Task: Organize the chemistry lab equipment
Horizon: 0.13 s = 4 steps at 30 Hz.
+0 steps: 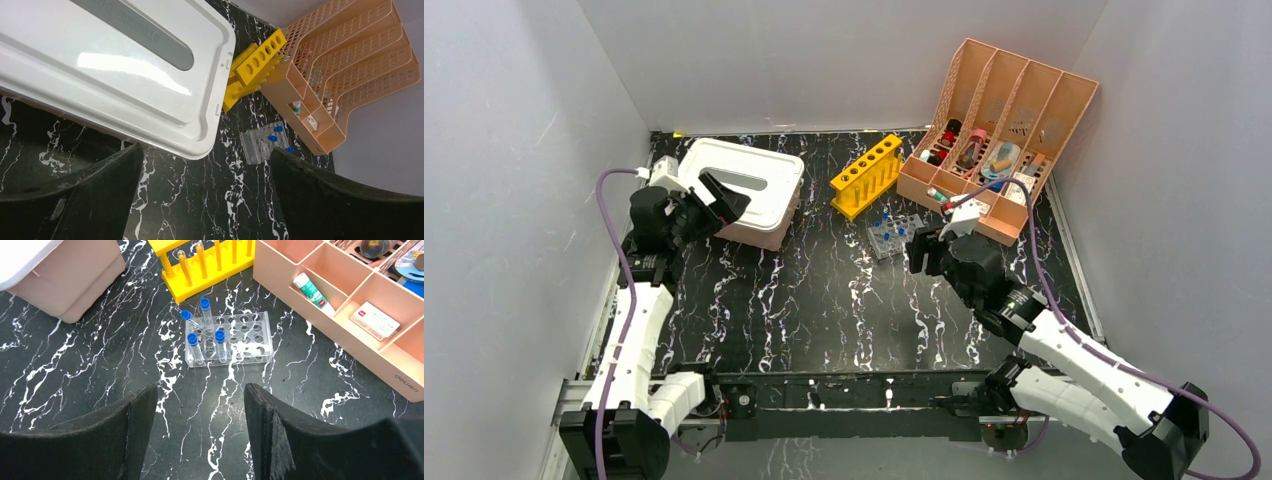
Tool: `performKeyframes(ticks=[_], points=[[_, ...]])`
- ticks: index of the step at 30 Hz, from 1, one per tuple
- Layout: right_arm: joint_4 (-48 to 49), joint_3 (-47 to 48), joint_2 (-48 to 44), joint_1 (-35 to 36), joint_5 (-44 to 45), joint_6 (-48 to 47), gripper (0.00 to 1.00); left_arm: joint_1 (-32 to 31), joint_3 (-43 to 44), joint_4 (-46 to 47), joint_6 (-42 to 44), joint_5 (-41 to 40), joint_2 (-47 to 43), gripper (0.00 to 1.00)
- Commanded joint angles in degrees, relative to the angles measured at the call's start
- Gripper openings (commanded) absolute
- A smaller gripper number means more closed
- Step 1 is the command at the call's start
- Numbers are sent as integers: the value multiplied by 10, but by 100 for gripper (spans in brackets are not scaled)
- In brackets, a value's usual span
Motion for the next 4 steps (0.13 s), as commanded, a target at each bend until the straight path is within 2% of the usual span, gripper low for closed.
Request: performKeyframes(ticks=[1,4], points=[[14,22,10,-1,12,10,74,-3,14,-16,13,7,4,98],[12,27,14,-1,2,13,74,-2,16,-23,17,4,-1,98]])
